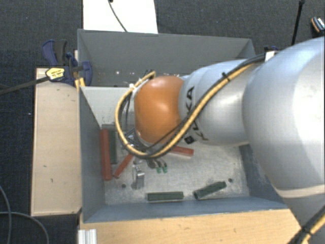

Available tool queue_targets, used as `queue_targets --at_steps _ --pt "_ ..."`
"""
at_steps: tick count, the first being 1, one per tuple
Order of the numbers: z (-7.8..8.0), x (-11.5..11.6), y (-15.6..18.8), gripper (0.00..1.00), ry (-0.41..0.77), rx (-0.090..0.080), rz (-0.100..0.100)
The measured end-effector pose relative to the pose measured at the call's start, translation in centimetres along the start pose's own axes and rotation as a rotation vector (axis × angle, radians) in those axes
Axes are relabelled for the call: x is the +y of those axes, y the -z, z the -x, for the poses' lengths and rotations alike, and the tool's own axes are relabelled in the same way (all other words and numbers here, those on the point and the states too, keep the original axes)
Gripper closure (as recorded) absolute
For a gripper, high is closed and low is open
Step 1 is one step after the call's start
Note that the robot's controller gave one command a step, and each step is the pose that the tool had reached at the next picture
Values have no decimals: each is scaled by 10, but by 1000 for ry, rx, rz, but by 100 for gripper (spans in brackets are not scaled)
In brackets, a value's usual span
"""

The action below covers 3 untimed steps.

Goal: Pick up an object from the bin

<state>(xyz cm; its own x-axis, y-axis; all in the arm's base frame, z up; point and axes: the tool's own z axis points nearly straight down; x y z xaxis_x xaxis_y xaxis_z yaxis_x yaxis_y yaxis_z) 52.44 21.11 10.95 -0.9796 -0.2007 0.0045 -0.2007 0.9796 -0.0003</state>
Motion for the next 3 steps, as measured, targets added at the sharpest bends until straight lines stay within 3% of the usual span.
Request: queue_targets --at_steps 1,2,3 --pt "68 -13 -40 0 278 -9 0" --pt "67 -12 -39 100 272 -7 1" --pt "66 13 107 100 433 -18 0"
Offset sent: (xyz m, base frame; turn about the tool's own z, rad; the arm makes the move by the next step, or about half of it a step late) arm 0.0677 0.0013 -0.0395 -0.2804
